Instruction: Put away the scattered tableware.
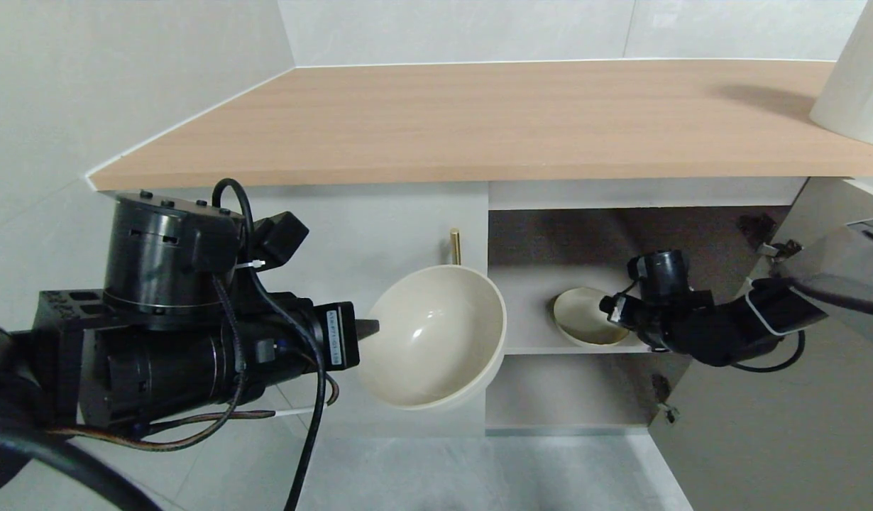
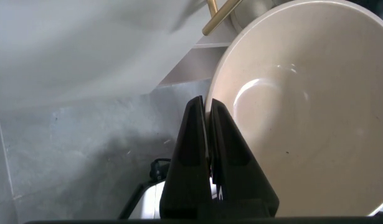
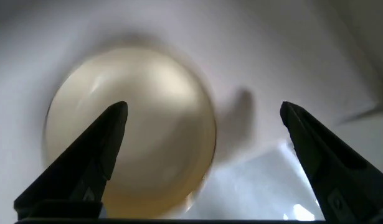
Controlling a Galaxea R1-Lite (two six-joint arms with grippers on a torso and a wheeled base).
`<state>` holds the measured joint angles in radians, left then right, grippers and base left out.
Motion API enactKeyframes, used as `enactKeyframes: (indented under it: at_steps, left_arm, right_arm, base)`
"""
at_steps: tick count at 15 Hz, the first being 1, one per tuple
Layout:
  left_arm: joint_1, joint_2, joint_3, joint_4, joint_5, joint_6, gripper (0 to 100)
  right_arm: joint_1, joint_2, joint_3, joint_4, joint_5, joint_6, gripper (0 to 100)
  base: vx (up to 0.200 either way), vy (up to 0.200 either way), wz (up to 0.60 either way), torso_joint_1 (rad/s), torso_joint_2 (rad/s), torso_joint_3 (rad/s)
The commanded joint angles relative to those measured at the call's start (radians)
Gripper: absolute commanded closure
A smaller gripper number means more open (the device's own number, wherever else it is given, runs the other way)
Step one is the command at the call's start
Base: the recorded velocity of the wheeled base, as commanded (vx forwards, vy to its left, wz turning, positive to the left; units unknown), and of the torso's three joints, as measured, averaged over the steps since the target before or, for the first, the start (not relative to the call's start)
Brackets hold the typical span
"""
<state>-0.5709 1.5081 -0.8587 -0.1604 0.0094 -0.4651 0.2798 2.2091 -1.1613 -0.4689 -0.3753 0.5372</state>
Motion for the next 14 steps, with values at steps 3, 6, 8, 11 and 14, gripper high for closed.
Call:
enactKeyframes:
  at_steps: [3,6,8,11,14]
  left_arm:
    - [0.000,0.003,0.000,-0.001,0.000,0.000,100]
    - [0.000,0.003,0.000,-0.001,0.000,0.000,100]
    - [0.000,0.003,0.000,-0.001,0.000,0.000,100]
    - [0.000,0.003,0.000,-0.001,0.000,0.000,100]
    - [0.000,0.004,0.000,-0.001,0.000,0.000,100]
  right_arm:
    - [0.052,-0.126,0.163,0.001,0.148,-0.089,0]
    - [0.088,-0.106,0.192,0.000,0.145,-0.145,0]
    - [0.090,-0.088,0.190,-0.004,0.144,-0.148,0]
    - [0.093,-0.045,0.169,-0.007,0.095,-0.161,0]
    - [0.091,0.011,0.124,-0.011,0.029,-0.158,0]
  base:
    - [0.000,0.000,0.00,0.000,0.00,0.000]
    - [0.000,0.000,0.00,0.000,0.00,0.000]
    - [0.000,0.000,0.00,0.000,0.00,0.000]
    - [0.000,0.000,0.00,0.000,0.00,0.000]
    - [0.000,0.000,0.00,0.000,0.00,0.000]
